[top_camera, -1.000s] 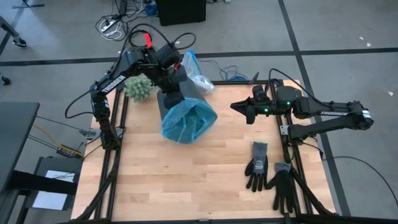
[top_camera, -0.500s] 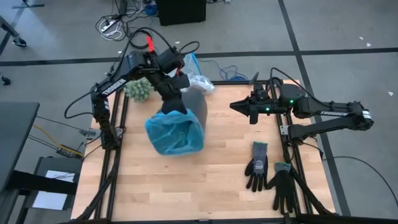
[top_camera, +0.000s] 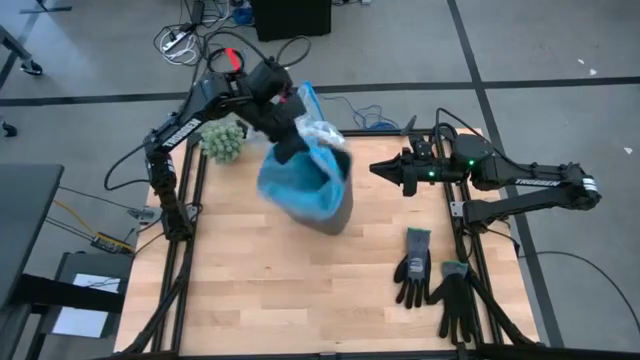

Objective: Place trash/remove bag and relplace
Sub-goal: Insert the new blue trash bag into the trash bin

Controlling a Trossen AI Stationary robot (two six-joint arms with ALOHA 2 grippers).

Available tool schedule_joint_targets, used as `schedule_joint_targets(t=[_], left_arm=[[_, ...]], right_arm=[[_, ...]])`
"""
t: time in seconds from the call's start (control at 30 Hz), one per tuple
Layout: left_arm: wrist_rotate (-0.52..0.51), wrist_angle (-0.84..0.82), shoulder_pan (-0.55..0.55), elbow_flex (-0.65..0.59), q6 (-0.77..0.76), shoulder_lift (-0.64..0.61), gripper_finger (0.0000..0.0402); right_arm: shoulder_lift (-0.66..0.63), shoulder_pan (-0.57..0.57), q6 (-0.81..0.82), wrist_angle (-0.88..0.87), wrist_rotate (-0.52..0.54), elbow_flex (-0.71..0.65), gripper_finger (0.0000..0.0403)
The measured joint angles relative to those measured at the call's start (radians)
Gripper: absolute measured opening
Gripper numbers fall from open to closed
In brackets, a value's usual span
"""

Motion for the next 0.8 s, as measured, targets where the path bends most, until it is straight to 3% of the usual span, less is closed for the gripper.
schedule_joint_targets(t=[0.13,0.37,0.57,0.8], left_arm=[[-0.073,0.065,0.01,-0.001,0.041,0.066,0.0004],[0.02,0.216,0.007,-0.002,0.043,0.14,0.0006],[0.029,0.306,0.007,-0.001,0.015,0.141,0.0007],[0.025,0.467,0.007,0.0,-0.012,0.141,0.0007]], right_arm=[[0.0,0.0,-0.002,-0.001,0.02,0.0,0.0067],[0.0,0.0,-0.134,-0.007,0.105,0.0,0.0075],[0.0,-0.001,-0.217,-0.034,0.153,0.008,0.0134],[0.003,-0.033,-0.289,-0.201,0.213,0.101,0.0196]])
